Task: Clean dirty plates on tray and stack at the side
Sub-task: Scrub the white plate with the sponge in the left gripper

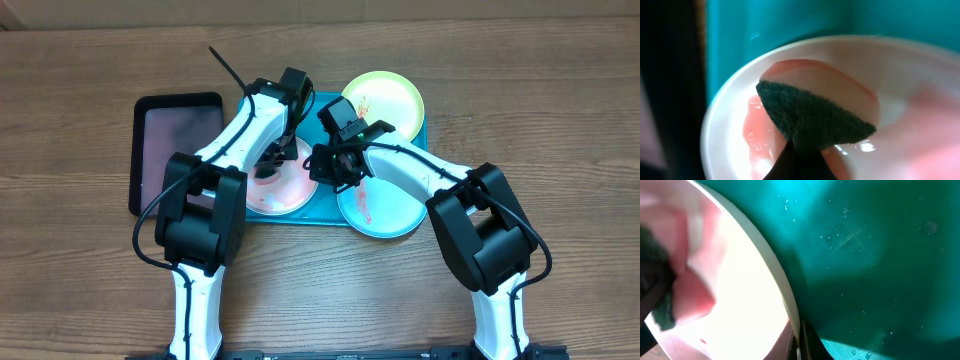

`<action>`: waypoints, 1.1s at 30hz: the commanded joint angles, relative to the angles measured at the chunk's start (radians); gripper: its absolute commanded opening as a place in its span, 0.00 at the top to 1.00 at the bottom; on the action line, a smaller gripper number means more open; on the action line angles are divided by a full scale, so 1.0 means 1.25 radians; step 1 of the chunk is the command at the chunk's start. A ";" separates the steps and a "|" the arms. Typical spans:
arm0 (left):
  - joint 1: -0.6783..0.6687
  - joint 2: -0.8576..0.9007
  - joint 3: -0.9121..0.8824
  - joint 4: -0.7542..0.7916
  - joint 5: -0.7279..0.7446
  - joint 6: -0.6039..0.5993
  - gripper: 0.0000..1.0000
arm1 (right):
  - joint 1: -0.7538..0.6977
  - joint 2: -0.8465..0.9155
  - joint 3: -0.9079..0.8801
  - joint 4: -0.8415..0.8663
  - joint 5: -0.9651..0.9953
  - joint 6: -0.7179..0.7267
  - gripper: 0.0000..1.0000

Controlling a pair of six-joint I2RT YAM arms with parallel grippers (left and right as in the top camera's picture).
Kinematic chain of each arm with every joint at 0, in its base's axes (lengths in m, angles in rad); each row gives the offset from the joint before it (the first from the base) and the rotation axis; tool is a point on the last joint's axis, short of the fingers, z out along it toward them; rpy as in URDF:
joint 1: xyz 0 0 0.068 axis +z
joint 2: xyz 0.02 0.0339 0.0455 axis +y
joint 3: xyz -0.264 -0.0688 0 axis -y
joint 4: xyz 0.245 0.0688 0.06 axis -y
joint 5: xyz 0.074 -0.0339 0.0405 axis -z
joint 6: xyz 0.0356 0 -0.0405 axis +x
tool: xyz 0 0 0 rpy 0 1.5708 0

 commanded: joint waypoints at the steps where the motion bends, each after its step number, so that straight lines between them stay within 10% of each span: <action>1: 0.010 0.025 -0.009 -0.026 0.004 0.010 0.96 | -0.003 0.011 -0.005 -0.003 0.002 -0.002 0.96; 9: 0.010 0.025 -0.009 -0.036 0.480 0.387 0.96 | -0.003 0.011 -0.005 -0.002 0.001 -0.002 0.96; 16: 0.012 0.025 -0.009 0.057 0.527 0.432 0.96 | -0.003 0.011 -0.005 -0.002 0.001 -0.002 0.96; 27: 0.012 0.025 -0.009 0.002 0.013 -0.039 0.96 | -0.003 0.011 -0.005 0.000 0.002 -0.002 0.96; 33: 0.012 0.025 -0.009 -0.073 0.002 -0.131 0.96 | -0.004 0.011 -0.005 0.001 0.002 -0.005 0.96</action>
